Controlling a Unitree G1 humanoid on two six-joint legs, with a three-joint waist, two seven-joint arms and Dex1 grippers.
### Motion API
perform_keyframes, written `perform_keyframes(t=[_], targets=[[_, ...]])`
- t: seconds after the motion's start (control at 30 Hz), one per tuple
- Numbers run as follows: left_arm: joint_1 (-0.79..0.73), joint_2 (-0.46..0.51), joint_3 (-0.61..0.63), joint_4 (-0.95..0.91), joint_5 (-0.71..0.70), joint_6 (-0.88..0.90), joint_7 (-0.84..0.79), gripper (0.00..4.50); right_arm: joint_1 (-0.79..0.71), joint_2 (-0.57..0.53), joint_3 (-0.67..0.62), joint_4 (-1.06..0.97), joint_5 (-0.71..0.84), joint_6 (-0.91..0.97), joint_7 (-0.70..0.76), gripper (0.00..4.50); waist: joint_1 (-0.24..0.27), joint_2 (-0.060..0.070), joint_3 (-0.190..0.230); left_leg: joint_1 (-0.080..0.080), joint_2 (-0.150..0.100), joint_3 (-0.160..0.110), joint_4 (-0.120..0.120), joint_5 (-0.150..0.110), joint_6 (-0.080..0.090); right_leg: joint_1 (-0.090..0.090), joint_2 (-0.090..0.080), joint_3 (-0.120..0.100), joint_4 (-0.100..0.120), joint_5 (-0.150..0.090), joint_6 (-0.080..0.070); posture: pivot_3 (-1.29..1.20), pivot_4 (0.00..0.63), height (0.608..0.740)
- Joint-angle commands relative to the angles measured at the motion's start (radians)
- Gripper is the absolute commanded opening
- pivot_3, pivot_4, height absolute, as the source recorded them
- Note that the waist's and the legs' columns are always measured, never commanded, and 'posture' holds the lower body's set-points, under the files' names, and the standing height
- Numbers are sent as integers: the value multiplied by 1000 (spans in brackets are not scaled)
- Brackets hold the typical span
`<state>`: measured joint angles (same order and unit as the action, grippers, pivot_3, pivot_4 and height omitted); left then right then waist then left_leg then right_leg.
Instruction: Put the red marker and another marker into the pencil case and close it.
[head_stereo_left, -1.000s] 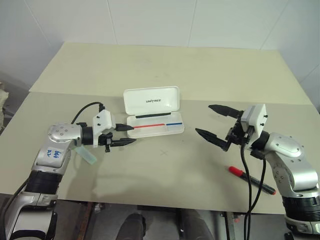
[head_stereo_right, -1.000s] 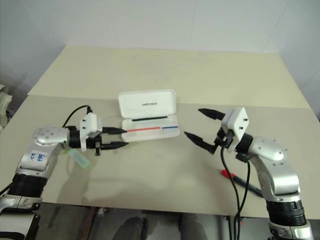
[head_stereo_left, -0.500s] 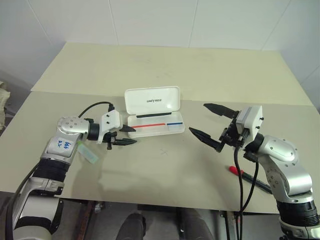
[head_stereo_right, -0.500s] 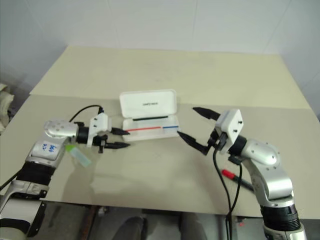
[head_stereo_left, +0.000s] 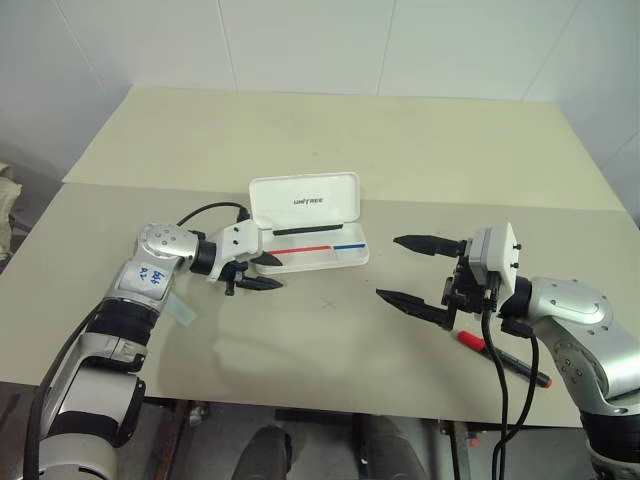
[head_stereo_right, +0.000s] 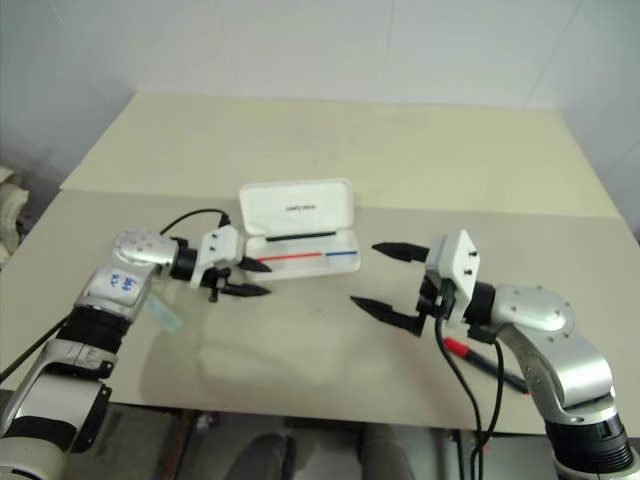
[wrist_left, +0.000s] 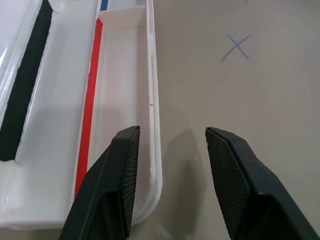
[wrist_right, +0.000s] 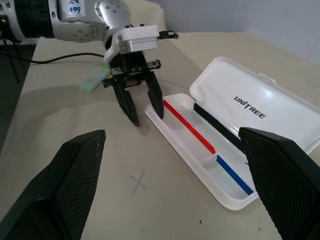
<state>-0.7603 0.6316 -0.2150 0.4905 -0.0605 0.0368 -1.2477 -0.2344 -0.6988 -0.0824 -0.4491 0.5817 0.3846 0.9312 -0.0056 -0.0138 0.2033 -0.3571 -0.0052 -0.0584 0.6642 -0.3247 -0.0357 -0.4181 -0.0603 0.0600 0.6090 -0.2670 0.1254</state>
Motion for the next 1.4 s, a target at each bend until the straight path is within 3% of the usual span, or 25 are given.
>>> perform_keyframes(t=[0.03,0.1,0.3,0.33,0.57,1.03,1.17,1.4], targets=[[-29,-5,7,13,13,-21,8,2098,-25,-11,-10,-28,20,1,14,4500,2,0,0,0,0,0,0,0,0,0,0,0,0,0,0,0,150,740],[-30,-4,0,16,22,-34,0,2098,-35,-12,-9,-26,21,6,21,4500,2,0,0,0,0,0,0,0,0,0,0,0,0,0,0,0,150,740],[-21,-3,-1,10,29,-59,-8,124,-57,-14,-10,-10,16,7,35,4500,1,0,0,0,0,0,0,0,0,0,0,0,0,0,0,0,150,740],[-18,-3,-1,6,29,-62,-10,52,-61,-15,-12,-5,17,6,39,4500,1,0,0,0,0,0,0,0,0,0,0,0,0,0,0,0,150,740],[-6,-1,-4,-27,36,-83,-9,52,-79,-18,-17,15,12,2,53,4500,2,0,0,0,0,0,0,0,0,0,0,0,0,0,0,0,150,740],[93,18,25,-328,-71,-13,-68,52,-84,-20,-18,26,4,0,57,4500,1,0,0,-2,0,0,0,0,0,-1,0,0,0,0,0,0,150,740],[198,61,17,-444,-96,34,-99,52,-94,-26,-22,31,6,2,59,4500,-4,0,0,-1,1,0,0,0,0,-1,0,0,-1,0,0,0,150,740],[248,59,8,-496,-79,65,-71,52,-89,-44,-34,17,21,11,61,4500,4,0,0,-1,0,-1,1,0,0,-1,-1,0,0,0,0,0,150,740]])
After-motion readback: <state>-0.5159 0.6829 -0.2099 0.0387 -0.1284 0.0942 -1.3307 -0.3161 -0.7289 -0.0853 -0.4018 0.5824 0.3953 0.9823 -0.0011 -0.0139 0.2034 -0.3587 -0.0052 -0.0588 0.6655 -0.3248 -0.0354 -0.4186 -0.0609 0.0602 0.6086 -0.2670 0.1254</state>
